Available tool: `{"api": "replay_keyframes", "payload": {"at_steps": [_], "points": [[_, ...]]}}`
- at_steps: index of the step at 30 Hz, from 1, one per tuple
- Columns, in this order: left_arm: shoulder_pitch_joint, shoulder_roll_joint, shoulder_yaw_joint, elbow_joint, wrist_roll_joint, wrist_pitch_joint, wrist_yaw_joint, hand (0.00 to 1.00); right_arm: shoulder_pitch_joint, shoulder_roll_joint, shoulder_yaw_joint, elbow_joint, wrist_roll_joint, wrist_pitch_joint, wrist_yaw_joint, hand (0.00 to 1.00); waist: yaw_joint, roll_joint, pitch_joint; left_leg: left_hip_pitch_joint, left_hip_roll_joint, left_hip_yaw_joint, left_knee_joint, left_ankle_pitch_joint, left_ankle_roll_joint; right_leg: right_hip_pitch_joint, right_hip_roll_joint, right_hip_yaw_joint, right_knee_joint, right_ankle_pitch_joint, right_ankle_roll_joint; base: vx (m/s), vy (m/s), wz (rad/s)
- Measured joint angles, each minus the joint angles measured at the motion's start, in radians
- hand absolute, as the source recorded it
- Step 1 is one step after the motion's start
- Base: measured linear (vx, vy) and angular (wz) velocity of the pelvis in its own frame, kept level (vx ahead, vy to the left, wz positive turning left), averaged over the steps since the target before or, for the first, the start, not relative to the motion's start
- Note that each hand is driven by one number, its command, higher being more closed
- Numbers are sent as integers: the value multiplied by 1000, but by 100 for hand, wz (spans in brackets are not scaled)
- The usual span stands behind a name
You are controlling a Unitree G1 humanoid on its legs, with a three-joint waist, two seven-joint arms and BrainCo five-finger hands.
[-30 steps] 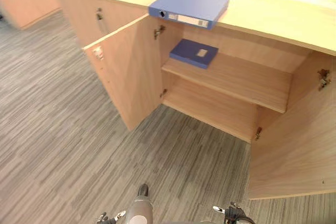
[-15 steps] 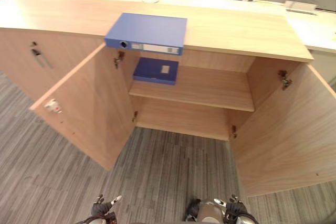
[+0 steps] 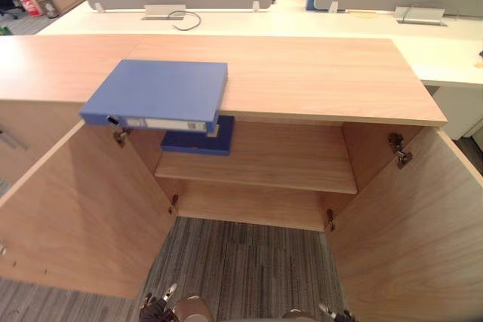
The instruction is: Walk over to the cabinet, pick up the folder, carry it to the office cabinet, place the folder inside the office cabinet, then close the office cabinet door
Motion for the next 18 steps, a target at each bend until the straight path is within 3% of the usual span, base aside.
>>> {"api": "replay_keyframes", "payload": {"at_steps": [1, 2, 5, 6, 7, 8, 10, 11, 12, 13, 15, 18], "points": [[-1, 5, -35, 5, 2, 1, -7, 0, -11, 0, 9, -3, 1, -7, 1, 0, -1, 9, -4, 16, -40, -32, -216, 105, 23, 15, -1, 19, -1, 1, 6, 331, 189, -69], [-5, 17, -57, 10, -5, 0, -14, 0, -13, 16, 17, -1, 1, -9, -2, 0, 7, -6, -8, 59, -66, -26, -269, 218, 70, 42, -6, 35, -21, 7, 27, 325, 165, -47], [-5, 77, -130, 16, -32, -2, -48, 0, 9, 56, 47, 2, 1, -11, -2, 0, -2, -71, -49, 144, -130, -14, -439, 261, 85, 50, -55, 42, -32, 41, 69, 380, 163, 5], [-2, 86, -145, 15, -41, -1, -56, 0, 10, 58, 48, 8, 1, -11, -1, 0, -2, -77, -53, 171, -143, -13, -484, 274, 90, 56, -64, 43, -22, 49, 69, 310, 151, 14], [9, 89, -166, 1, -74, 0, -69, 0, 12, 57, 47, 15, 0, -11, -1, 0, -8, -71, -54, 202, -146, -17, -527, 280, 93, 49, -69, 44, 18, 63, 72, 239, 128, 20], [20, 84, -178, -25, -107, 0, -82, 0, 13, 56, 43, 14, 6, -12, 2, 0, -15, -49, -51, 222, -132, -28, -544, 281, 95, 29, -69, 45, 64, 49, 73, 217, 114, 25], [40, 84, -192, -78, -164, 0, -96, 0, 14, 54, 48, 5, -4, -15, 6, 0, -17, -44, -52, 245, -123, -40, -559, 281, 95, 51, -42, 50, -57, 6, 79, 132, 34, 21], [53, 85, -207, -132, -224, 0, -111, 0, 23, 54, 48, -1, -6, -15, 11, 0, -16, -49, -55, 246, -132, -47, -564, 281, 94, 50, -32, 50, -172, 33, 61, 90, -48, 25], [57, 83, -216, -183, -253, 0, -120, 0, 35, 53, 44, -4, -6, -16, 16, 0, -13, -59, -57, 244, -153, -58, -570, 279, 91, 36, -43, 51, -213, 120, 56, 75, -71, 53], [70, 62, -230, -243, -297, -1, -128, 0, 49, 43, 27, -8, -7, -19, 19, 0, -19, -47, -66, 262, -163, -83, -595, 286, 75, 40, -59, 40, -196, 131, 93, 69, -40, 42], [155, 8, -261, -396, -373, -22, -137, 0, 82, 13, 26, -16, -41, -19, 23, 0, -12, -14, -87, 306, -158, -82, -647, 298, 60, 54, -51, 43, -193, 114, 92, 71, -29, 9], [221, -20, -321, -511, -432, -29, -136, 0, 110, 5, 28, -28, -54, -12, 21, 0, -11, -2, -91, 316, -151, -86, -665, 304, 50, 71, -39, 30, -192, 112, 92, 35, -65, 6]]}}
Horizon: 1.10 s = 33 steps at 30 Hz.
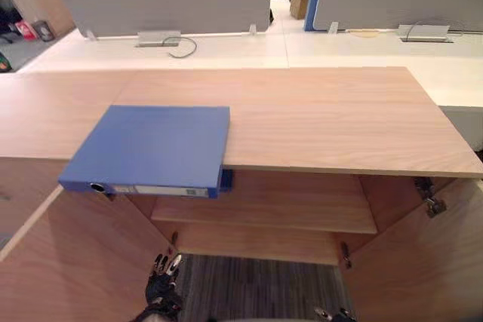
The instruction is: Walk over to the cabinet, pick up the folder, carry it to the office cabinet, place the folder inside the office cabinet, then close the office cabinet door
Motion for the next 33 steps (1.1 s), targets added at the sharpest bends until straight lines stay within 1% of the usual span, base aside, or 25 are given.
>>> {"api": "replay_keyframes", "payload": {"at_steps": [3, 4, 6, 7, 8, 10, 11, 13, 15, 16, 17, 18, 20, 23, 26, 27, 28, 29, 31, 33], "points": [[40, -2, -29, -92, -35, 2, 2, 0, 22, 7, 18, -26, -30, 5, -1, 0, 6, -15, 8, -2, 8, -4, 0, 1, -2, -1, 1, -15, 12, 0, 0, -19, -29, 11], [57, -4, -28, -131, -38, 2, 8, 0, 32, 13, 19, -36, -29, 6, -3, 0, 13, -23, 6, -1, 6, -4, 0, 1, -2, -2, -3, -16, 19, 0, 0, -47, 39, 3], [75, -7, -16, -189, -38, 2, 30, 0, 42, 13, 54, -46, -29, 9, -9, 0, 25, -31, 2, -1, -4, -8, 1, 1, -1, -4, -18, -22, 34, -6, 9, -51, 61, 10], [82, -8, -10, -218, -27, 2, 53, 0, 53, 18, 76, -69, -29, 11, -14, 0, 28, -41, 2, -4, -16, -16, 0, 4, 2, -4, -30, -33, 37, -11, 16, -52, 50, 17], [85, -9, -7, -230, -19, 2, 65, 0, 56, 19, 87, -76, -29, 11, -16, 0, 28, -43, 1, -5, -21, -21, -3, 7, 6, -4, -35, -40, 38, -12, 17, -70, 58, 24], [100, -10, 5, -292, 56, 2, 120, 0, 57, 22, 98, -78, -29, 12, -27, 0, 30, -52, -7, -8, -42, -43, -20, 22, 20, -5, -55, -67, 45, -17, 25, -71, 64, 30], [102, -11, 8, -310, 74, 2, 135, 0, 57, 23, 99, -80, -29, 12, -29, 0, 33, -54, -8, -9, -46, -50, -22, 23, 22, -5, -59, -72, 48, -18, 27, -72, 63, 27], [115, -30, 42, -397, 163, 2, 184, 0, 66, 25, 105, -80, -29, 13, -41, 0, 52, -61, -18, -23, -55, -54, -24, 10, 23, -11, -72, -89, 56, -18, 30, -58, 57, 25], [116, -32, 78, -468, 249, 2, 227, 0, 66, 24, 131, -80, -28, 13, -51, 0, 57, -72, -23, -30, -60, -57, -24, 11, 22, -11, -79, -103, 58, -17, 32, -28, 39, 24], [117, -33, 110, -511, 304, 2, 261, 0, 66, 30, 135, -80, -28, 12, -58, 0, 61, -78, -30, -35, -65, -68, -24, 17, 18, -10, -82, -115, 57, -15, 35, -10, 21, 29], [115, -34, 128, -560, 359, 3, 295, 0, 67, 38, 135, -80, -28, 12, -64, 0, 61, -90, -38, -43, -71, -85, -24, 20, 21, -8, -85, -130, 56, -14, 37, 3, 20, 34], [115, -35, 135, -586, 385, 3, 309, 0, 67, 41, 135, -80, -28, 12, -65, 0, 61, -94, -41, -47, -74, -91, -23, 23, 24, -7, -87, -138, 54, -13, 39, 14, 14, 38], [115, -36, 152, -668, 472, 4, 362, 0, 65, 48, 135, -75, -28, 11, -65, 0, 67, -103, -52, -57, -84, -107, -20, 30, 32, -7, -93, -152, 50, -5, 49, 21, 40, 24], [113, -37, 165, -779, 547, 8, 422, 0, 47, 56, 145, -74, -28, 9, -65, 0, 74, -107, -59, -57, -94, -109, -19, 31, 35, -5, -102, -150, 44, 5, 53, 2, 57, 4], [102, -34, 156, -880, 682, 30, 477, 0, 32, 70, 193, -73, -28, 2, -64, 0, 75, -106, -68, -58, -95, -109, -20, 31, 35, -5, -102, -148, 37, 20, 52, -21, 43, -2], [92, -31, 146, -907, 776, 39, 499, 0, 27, 82, 216, -74, -28, 1, -63, 0, 75, -106, -70, -58, -95, -109, -20, 31, 38, -5, -102, -147, 36, 21, 51, -44, 32, -4], [84, -28, 137, -928, 836, 41, 512, 0, 19, 90, 222, -72, -29, 0, -63, 0, 75, -105, -70, -58, -96, -108, -22, 30, 40, -5, -102, -146, 36, 22, 50, -47, 21, -2], [78, -26, 128, -941, 867, 41, 520, 0, 16, 93, 235, -72, -32, 0, -63, 0, 75, -104, -71, -58, -97, -108, -24, 29, 40, -5, -103, -145, 35, 22, 50, -57, 17, -2], [54, -16, 91, -982, 990, 42, 542, 0, 11, 86, 254, -64, -31, 1, -62, 0, 74, -103, -71, -59, -95, -106, -25, 26, 38, -8, -101, -140, 34, 22, 49, -60, 14, -5], [32, -12, 72, -982, 1075, 48, 561, 0, 7, 81, 256, -52, -29, 0, -62, 0, 74, -103, -71, -60, -94, -99, -25, 26, 38, -11, -98, -126, 27, 22, 49, -48, 4, -14]]}}
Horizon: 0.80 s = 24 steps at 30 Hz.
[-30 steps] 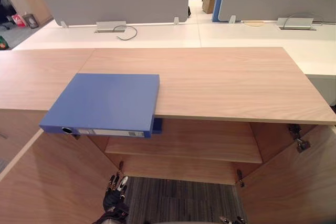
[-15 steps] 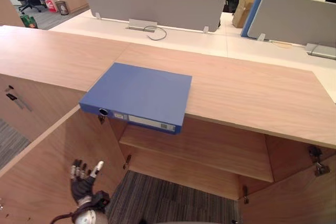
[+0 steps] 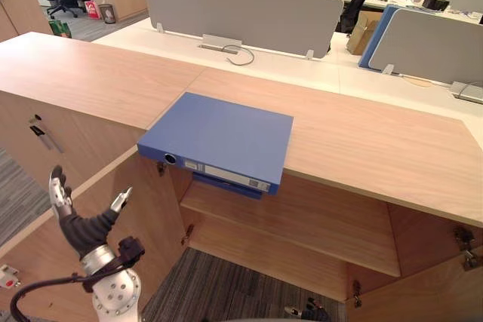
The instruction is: Walk over to the cabinet, pick up the folder, carry it to the office cabinet, place the folder inside the office cabinet, then close the office cabinet door
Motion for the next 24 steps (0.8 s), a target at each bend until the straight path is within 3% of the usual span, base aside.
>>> {"api": "replay_keyframes", "payload": {"at_steps": [2, 6, 10, 21, 24], "points": [[-21, 8, -24, 4, 140, 15, 25, 0, -7, -10, 29, 6, -1, -1, 0, 0, -12, 6, -6, -16, 8, 11, 0, 5, -6, -23, 9, 17, -3, 1, -2, -58, -10, -18], [-39, 35, -75, 7, 297, 31, 39, 0, -34, -24, 38, 50, -2, -5, 7, 0, -20, 11, -8, -18, 21, 24, 1, 18, -7, -34, 22, 36, -8, 4, -6, -12, -24, -13], [-73, 137, -119, 89, 466, 30, 51, 0, -45, -42, 38, 69, -6, -20, 18, 0, -23, 29, -14, -7, 25, 42, 0, 19, -7, -32, 35, 50, -24, 9, -15, -13, -18, -11], [-157, 492, -140, 323, 703, 17, 34, 0, -66, -66, 42, 88, -39, -36, 53, 0, -38, 35, -3, 2, 37, 59, -2, 17, -11, -18, 61, 61, -67, 20, -30, -13, -6, -4], [-167, 547, -141, 333, 729, 0, 15, 0, -68, -77, 41, 88, -39, -38, 62, 0, -48, 37, 1, 3, 37, 62, -1, 14, -15, -16, 62, 64, -75, 21, -31, 0, 0, 0]]}}
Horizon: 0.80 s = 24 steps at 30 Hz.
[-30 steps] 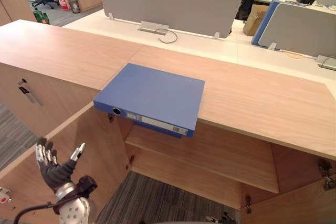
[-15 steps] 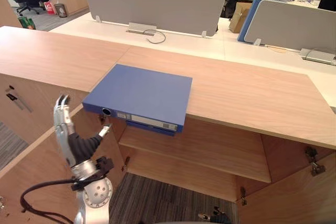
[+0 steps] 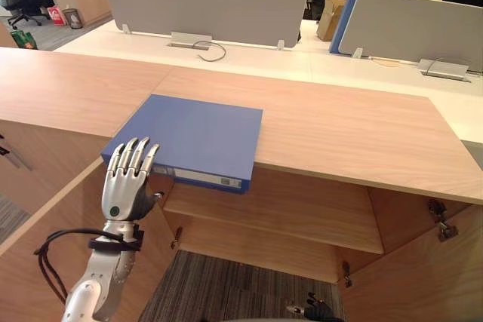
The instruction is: Walk over to the cabinet, pick up the folder, carry it to the office cabinet, place the folder inside the office cabinet, then close the office cabinet door
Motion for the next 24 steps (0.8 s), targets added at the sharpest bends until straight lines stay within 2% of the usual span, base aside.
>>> {"api": "replay_keyframes", "payload": {"at_steps": [12, 20, 21, 24], "points": [[-101, 119, -74, 65, 25, -31, -37, 0, 0, -37, -21, 9, -40, 0, 3, 0, -14, 7, 13, 19, 10, 27, 0, -10, -12, 14, 11, 26, -21, 3, -3, -13, -1, -7], [-186, 132, -131, 142, 29, -38, -48, 0, 3, -53, -23, 10, -41, 1, 3, 0, -25, 15, 23, 19, 13, 27, 0, -11, -13, 16, 17, 26, -27, 4, -4, 0, 0, 0], [-191, 135, -138, 150, 28, -39, -50, 100, 3, -54, -23, 10, -41, 1, 3, 0, -25, 17, 24, 19, 14, 28, 0, -11, -13, 16, 17, 26, -27, 4, -4, 0, 0, 0], [-222, 140, -151, 176, 25, -40, -43, 100, 3, -60, -23, 10, -41, 2, 3, 0, -28, 20, 26, 19, 14, 29, 0, -11, -14, 17, 18, 27, -29, 4, -5, 0, 0, 0]]}}
